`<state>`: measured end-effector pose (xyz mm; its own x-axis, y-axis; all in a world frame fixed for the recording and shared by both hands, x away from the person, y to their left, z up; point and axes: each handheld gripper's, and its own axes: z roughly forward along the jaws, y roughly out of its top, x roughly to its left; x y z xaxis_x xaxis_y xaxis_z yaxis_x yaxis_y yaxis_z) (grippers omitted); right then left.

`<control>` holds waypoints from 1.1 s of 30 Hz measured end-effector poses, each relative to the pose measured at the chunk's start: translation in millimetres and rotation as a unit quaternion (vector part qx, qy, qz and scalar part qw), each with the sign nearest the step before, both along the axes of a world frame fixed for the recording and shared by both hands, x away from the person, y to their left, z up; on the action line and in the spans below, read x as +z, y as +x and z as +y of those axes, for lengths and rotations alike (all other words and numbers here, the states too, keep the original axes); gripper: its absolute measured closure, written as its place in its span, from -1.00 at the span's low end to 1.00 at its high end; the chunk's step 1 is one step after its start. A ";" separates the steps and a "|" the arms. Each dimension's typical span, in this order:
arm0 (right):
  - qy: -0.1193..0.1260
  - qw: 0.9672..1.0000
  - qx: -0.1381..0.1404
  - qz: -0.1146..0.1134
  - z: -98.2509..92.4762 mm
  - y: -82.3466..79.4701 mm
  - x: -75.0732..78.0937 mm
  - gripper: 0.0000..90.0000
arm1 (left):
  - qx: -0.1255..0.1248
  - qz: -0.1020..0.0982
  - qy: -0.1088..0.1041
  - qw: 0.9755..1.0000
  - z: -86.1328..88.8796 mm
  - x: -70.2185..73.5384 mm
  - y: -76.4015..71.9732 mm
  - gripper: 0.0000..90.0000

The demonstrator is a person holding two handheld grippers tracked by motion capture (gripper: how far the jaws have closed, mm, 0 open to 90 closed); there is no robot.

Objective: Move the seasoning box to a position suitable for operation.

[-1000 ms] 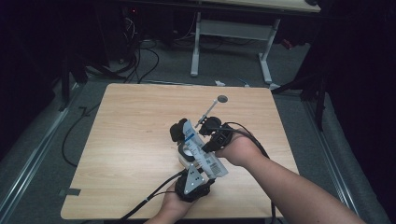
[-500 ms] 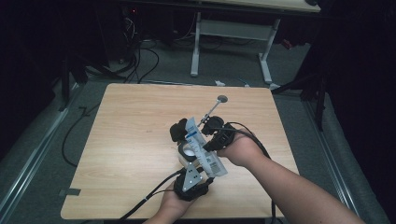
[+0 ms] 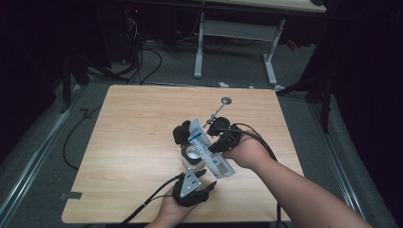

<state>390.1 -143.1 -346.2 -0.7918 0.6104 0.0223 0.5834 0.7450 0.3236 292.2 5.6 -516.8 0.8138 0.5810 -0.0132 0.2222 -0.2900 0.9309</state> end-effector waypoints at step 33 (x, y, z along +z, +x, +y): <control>-0.005 0.999 -0.035 0.006 -36.4 0.2 -11.1 1.00 | 0.063 0.003 -0.006 0.998 73.9 4.8 16.5 -0.12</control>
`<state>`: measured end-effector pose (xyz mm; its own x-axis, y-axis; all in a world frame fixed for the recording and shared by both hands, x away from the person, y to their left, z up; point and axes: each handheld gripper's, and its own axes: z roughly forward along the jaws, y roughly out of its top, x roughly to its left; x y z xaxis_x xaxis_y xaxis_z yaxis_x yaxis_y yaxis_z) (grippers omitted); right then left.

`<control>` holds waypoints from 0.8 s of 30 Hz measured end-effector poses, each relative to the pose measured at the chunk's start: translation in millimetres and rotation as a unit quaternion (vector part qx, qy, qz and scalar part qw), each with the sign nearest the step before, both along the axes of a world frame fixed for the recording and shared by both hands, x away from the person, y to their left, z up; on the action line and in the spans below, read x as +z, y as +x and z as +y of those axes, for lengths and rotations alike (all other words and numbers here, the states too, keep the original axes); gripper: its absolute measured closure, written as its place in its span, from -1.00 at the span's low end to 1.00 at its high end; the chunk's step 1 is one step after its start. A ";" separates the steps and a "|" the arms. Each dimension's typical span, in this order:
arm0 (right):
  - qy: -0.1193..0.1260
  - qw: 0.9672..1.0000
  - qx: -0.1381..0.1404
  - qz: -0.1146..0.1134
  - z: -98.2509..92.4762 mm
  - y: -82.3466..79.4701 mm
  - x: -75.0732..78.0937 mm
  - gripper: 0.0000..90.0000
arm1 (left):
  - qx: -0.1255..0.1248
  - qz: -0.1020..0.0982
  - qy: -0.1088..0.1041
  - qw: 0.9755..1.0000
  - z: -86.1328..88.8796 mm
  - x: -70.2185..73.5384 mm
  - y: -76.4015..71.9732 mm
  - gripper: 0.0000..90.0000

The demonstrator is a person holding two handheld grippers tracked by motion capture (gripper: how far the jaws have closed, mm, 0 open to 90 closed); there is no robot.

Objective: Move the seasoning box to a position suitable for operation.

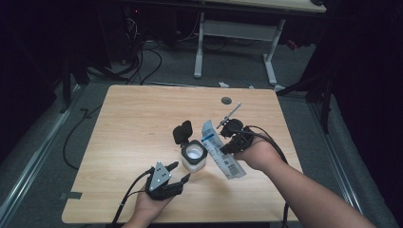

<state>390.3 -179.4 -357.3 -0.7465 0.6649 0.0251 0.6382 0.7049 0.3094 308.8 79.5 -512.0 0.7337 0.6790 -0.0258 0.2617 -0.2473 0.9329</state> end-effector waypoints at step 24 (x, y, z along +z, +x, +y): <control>0.001 0.999 -0.048 0.002 -43.0 3.6 -22.1 1.00 | 0.039 0.020 0.015 0.999 53.9 -6.1 13.4 -0.05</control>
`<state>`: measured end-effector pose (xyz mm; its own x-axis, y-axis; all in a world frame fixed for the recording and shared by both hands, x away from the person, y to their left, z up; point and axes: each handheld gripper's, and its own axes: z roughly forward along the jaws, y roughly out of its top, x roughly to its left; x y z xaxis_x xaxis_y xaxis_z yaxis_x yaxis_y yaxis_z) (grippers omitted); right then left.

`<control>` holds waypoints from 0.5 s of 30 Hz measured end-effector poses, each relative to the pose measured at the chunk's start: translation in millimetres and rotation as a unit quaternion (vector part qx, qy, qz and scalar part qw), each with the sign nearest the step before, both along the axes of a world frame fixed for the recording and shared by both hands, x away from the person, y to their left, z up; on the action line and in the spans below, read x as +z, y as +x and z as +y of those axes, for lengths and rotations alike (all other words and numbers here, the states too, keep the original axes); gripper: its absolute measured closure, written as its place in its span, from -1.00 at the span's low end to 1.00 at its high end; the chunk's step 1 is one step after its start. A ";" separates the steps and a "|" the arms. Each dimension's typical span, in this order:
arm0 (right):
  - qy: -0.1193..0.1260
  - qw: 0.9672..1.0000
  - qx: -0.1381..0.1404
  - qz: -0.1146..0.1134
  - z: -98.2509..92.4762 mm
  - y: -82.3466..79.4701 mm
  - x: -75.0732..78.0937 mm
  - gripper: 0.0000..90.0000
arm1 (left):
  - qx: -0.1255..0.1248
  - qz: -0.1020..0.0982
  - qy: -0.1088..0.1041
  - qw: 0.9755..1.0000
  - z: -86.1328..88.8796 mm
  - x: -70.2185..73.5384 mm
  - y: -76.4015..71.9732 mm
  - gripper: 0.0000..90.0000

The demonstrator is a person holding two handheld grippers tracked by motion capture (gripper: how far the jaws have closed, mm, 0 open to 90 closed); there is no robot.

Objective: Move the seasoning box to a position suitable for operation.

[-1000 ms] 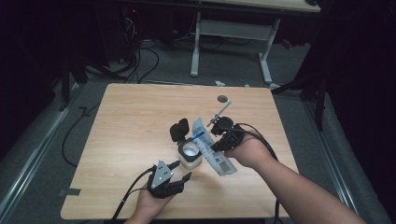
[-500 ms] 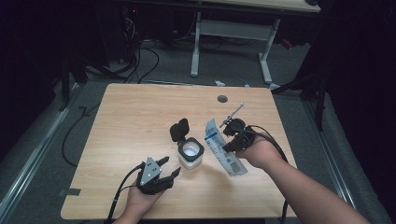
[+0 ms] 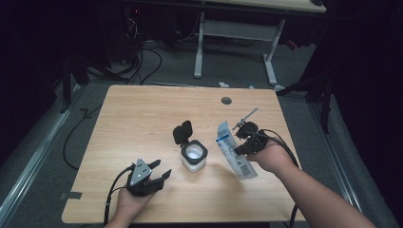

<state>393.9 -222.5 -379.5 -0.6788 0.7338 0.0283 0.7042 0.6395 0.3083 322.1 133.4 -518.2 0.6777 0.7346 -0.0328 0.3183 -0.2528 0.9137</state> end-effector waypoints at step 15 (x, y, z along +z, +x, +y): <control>0.012 0.999 -0.021 -0.021 -16.4 -0.4 -10.7 1.00 | 0.019 0.001 -0.013 1.000 23.5 1.5 3.9 -0.14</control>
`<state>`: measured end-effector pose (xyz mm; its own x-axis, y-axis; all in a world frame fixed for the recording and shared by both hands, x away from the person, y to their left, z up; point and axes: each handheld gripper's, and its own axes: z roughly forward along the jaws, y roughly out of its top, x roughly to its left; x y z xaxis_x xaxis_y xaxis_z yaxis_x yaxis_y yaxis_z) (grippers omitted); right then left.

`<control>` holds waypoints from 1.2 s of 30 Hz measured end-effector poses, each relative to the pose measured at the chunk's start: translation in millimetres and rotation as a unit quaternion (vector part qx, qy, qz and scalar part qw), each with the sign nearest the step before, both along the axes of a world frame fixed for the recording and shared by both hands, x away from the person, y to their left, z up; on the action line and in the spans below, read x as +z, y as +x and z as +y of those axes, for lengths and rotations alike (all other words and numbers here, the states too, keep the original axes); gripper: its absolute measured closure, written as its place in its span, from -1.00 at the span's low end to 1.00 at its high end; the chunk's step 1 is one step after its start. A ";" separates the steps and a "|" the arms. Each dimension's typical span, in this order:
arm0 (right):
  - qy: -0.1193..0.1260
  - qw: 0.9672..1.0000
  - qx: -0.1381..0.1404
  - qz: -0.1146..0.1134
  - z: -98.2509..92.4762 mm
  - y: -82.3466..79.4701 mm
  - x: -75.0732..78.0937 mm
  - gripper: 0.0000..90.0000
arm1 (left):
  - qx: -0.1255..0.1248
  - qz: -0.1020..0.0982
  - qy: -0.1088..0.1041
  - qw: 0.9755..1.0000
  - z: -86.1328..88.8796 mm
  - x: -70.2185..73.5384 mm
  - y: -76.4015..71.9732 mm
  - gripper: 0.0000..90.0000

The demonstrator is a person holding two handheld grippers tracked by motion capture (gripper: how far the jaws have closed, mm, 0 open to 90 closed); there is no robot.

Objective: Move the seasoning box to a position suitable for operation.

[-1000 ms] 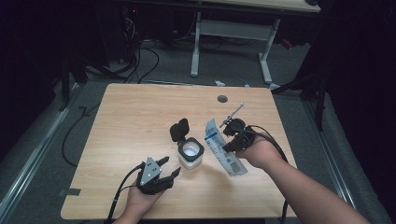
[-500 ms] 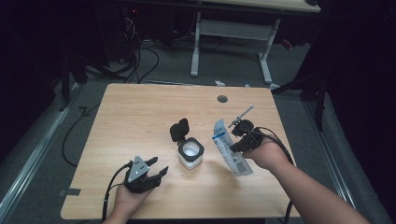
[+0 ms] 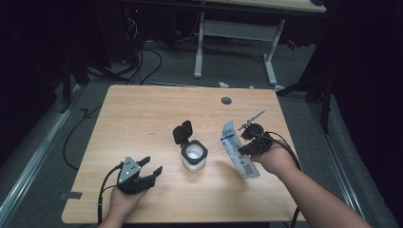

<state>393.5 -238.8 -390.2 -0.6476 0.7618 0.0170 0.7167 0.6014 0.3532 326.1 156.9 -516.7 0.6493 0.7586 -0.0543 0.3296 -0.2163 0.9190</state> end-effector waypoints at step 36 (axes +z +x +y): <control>0.073 0.991 -0.062 -0.089 -25.7 -5.0 -16.7 1.00 | 0.003 0.003 -0.013 1.000 4.2 -1.0 0.9 -0.14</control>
<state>388.5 -264.5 -406.9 -0.5511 0.8340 0.0271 0.7006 0.4448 0.5580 327.0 161.1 -517.7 0.6449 0.7603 -0.0780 0.3359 -0.1903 0.9225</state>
